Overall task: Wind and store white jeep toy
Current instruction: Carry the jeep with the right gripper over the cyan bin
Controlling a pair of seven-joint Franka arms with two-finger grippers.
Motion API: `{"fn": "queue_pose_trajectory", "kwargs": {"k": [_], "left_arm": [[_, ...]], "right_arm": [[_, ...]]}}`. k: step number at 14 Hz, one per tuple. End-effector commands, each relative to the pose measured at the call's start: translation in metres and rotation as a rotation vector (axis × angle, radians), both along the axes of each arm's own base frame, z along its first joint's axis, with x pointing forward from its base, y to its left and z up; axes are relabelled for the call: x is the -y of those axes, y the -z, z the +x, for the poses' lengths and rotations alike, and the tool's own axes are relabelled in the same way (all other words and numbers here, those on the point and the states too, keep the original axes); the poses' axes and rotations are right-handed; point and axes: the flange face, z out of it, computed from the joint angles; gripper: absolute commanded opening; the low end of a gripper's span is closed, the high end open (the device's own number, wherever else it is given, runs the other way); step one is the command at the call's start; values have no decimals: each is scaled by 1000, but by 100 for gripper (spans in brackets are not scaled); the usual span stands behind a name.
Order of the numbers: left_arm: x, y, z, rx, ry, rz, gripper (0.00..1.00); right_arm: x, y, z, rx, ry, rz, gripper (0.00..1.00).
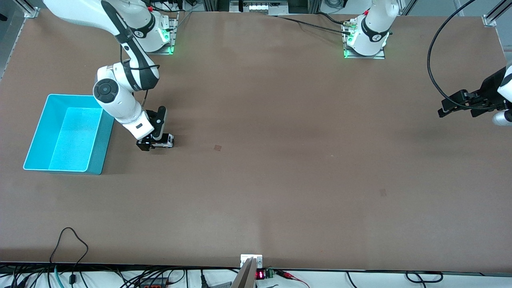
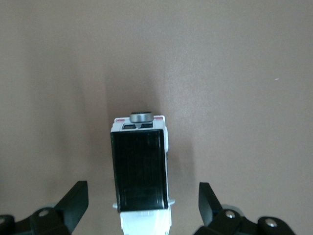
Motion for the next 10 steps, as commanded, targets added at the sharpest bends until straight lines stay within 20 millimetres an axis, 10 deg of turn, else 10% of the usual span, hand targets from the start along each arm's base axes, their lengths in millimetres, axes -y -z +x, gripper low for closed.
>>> {"fn": "queue_pose_trajectory", "kwargs": {"k": [1,4,7,10], "left_arm": [[1,-1,-5,2,1,28,100],[3,-1,-6,3,-3,27,100],[4,-1,-9,-5,-11,26,100],[4,-1,-10,-13,-5,26,100]], "right_arm": [[-6,14,1,1,-28,9,100],[-8,25,-1,-10,-31,14,100],[-7,26,-1,-13,-6,17,28],[-6,25,0,-9,9,20,0]]}}
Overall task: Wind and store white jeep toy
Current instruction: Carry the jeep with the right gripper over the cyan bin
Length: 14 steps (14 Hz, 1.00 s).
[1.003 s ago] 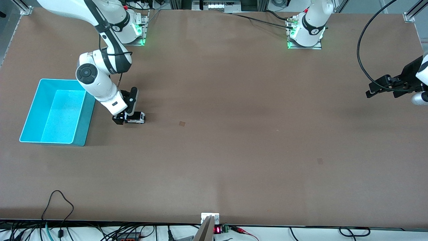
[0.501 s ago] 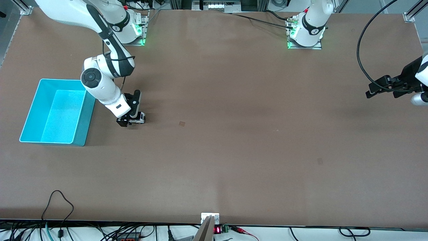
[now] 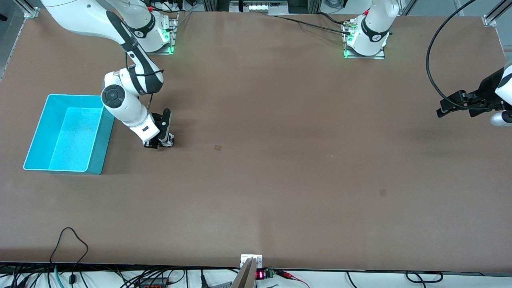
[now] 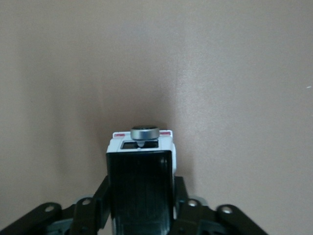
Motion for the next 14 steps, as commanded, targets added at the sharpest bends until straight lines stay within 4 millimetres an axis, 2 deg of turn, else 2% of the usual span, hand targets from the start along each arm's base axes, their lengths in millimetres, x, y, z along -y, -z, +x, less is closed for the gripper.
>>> {"fn": "queue_pose_trajectory", "kwargs": {"k": [1,3,5,7,8,11,14], "left_arm": [[8,-5,-10,-7,4,27,100],[12,-6,-10,-5,10,26,100],[12,-6,-10,-5,10,26,100],[11,-6,-10,-7,8,26,100],[8,-6,-10,-5,4,26,100],[6,-5,-9,-7,1,26,100],[6,-5,-9,-7,1,26,100]], "right_arm": [[-2,-2,3,11,34,7,0],[2,-12,7,28,122,11,0],[10,-40,15,73,246,21,0],[29,-62,25,115,390,35,0],[44,-75,29,137,453,41,0],[107,-105,33,159,632,27,0],[158,-127,37,170,791,12,0]]}}
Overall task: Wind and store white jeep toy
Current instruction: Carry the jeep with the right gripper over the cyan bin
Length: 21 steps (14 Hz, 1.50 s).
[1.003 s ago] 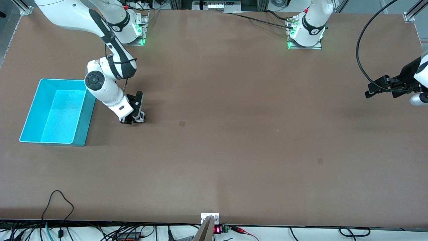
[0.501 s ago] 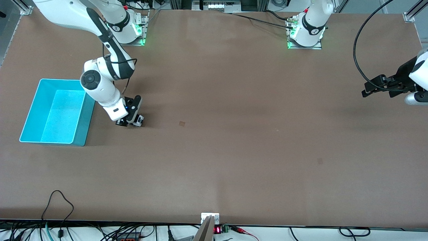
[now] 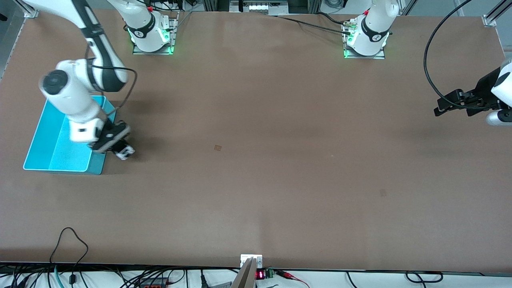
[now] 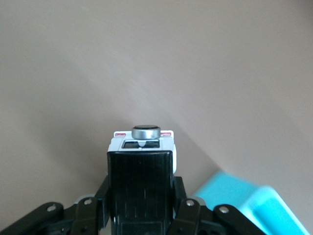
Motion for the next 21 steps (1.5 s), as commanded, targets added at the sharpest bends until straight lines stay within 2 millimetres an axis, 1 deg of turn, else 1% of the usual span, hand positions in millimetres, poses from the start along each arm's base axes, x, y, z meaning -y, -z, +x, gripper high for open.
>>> {"fn": "queue_pose_trajectory", "kwargs": {"k": [1,3,4,5,6,8,9,10,13,15,18,19,21], "left_arm": [[0,-5,-9,-2,-9,27,100],[0,-5,-9,-4,-9,25,100],[-1,-4,-8,-5,-12,23,100],[-3,-4,-8,-5,-16,22,100],[-3,-4,-8,-5,-16,22,100],[-3,-3,-8,-7,-16,22,100],[-3,-3,-8,-7,-16,22,100],[-4,-4,-8,-5,-17,22,100],[-4,-3,-8,-7,-16,22,100],[-4,-3,-8,-4,-16,22,100],[-4,-3,-7,1,-10,24,100],[-4,-3,-7,1,-10,24,100],[-7,-2,-7,-2,-14,24,100]], "right_arm": [[35,-28,5,1,129,-8,0],[55,-39,11,0,194,-8,0],[67,-40,10,1,229,-6,0],[83,-37,5,-18,301,11,0],[106,-31,-3,-56,391,24,0],[120,-25,-8,-77,457,32,0],[128,-19,-12,-92,522,39,0],[134,-11,-17,-128,588,42,0],[140,16,-27,-194,742,50,0],[143,35,-30,-223,785,52,0],[165,63,-34,-215,817,49,0],[175,68,-38,-216,828,42,0],[177,72,-39,-219,834,42,0]]}}
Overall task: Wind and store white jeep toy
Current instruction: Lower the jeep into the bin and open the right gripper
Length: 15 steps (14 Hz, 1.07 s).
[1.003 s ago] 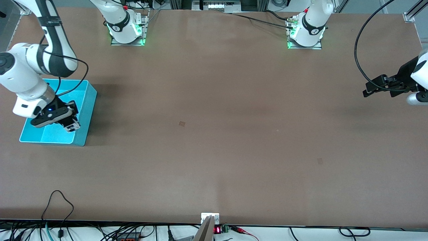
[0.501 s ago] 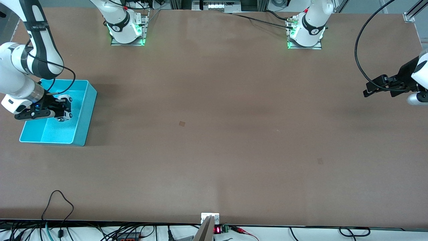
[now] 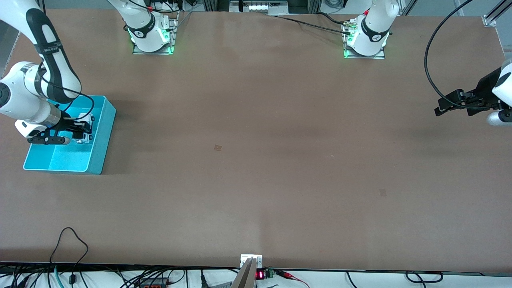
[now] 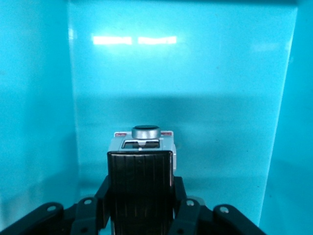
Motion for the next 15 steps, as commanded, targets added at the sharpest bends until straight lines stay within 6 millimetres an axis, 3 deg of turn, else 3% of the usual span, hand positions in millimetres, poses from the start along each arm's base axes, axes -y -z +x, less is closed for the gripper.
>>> {"fn": "queue_pose_trajectory", "kwargs": {"k": [1,10,12,15], "left_arm": [[-4,-3,-6,2,-8,24,100],[-4,-3,-6,2,-8,24,100],[-4,-3,-6,2,-8,24,100],[-4,-2,-6,1,-8,24,100]], "right_arm": [[6,-1,0,11,14,-5,0],[16,8,-2,18,18,-5,2],[16,10,-2,18,18,-5,9],[18,10,-2,23,21,-6,31]]}}
